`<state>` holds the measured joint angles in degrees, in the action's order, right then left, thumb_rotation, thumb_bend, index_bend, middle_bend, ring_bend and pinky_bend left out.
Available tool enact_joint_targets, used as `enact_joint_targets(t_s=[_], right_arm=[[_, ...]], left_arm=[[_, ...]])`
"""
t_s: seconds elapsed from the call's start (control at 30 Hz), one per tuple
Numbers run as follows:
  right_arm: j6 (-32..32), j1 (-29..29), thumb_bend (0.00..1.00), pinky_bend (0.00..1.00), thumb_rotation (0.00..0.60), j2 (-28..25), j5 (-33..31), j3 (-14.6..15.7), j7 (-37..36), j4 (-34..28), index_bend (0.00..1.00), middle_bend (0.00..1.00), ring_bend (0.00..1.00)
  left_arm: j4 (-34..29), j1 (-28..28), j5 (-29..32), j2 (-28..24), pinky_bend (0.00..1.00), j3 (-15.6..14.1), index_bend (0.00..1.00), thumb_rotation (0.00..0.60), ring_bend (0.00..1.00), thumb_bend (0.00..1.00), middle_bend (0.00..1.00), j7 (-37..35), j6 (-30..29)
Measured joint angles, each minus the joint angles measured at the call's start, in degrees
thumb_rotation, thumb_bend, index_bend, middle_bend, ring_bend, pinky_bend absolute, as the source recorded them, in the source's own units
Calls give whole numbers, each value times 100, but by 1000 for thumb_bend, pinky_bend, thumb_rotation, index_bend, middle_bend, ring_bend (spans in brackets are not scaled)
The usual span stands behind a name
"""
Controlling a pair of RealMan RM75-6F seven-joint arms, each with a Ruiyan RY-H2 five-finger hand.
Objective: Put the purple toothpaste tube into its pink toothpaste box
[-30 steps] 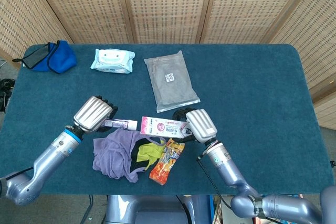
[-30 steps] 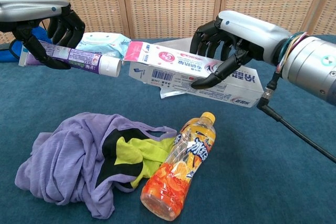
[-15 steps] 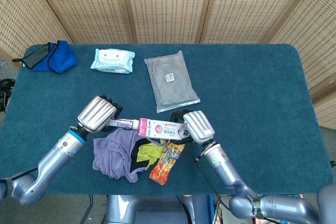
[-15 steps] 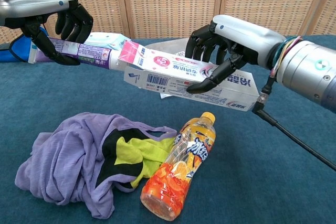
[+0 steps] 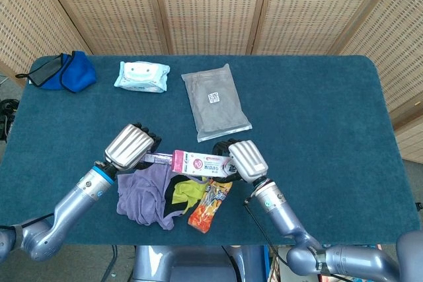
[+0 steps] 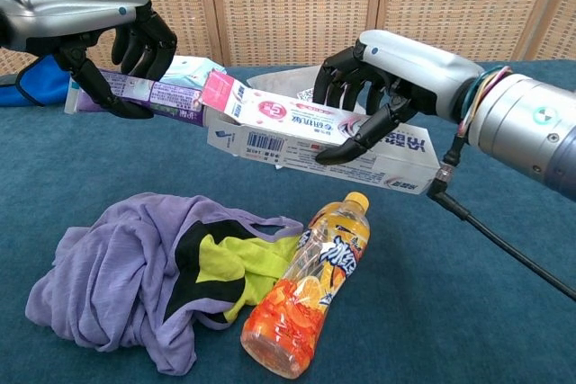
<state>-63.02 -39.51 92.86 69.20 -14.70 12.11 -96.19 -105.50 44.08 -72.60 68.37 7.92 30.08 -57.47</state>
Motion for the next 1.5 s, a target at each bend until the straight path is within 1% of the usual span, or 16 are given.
enact_joint_targets(t_s=[0.33,0.53,0.97,1.5], right_arm=[[-3,-31,66,521,600,27,4,10,17,-7,590,540,445],[-1,-49,66,521,600,54,4,20,26,3,590,540,445],[-6,-80,66,521,600,80,-3,25,52,-23,590,540,445],[45,-146,66,521,600,122,-26,41,110,-90,590,539,445]], left_arm=[[-116,69,179,31,500,-27,885,600,553,273,654,400,-7],[-191,97,280,113,500,-13,885,600,553,274,657,627,-127],[-336,184,514,369,500,-16,885,600,555,273,660,1097,-305],[-373,237,573,816,501,-50,885,600,554,274,647,1567,-668]])
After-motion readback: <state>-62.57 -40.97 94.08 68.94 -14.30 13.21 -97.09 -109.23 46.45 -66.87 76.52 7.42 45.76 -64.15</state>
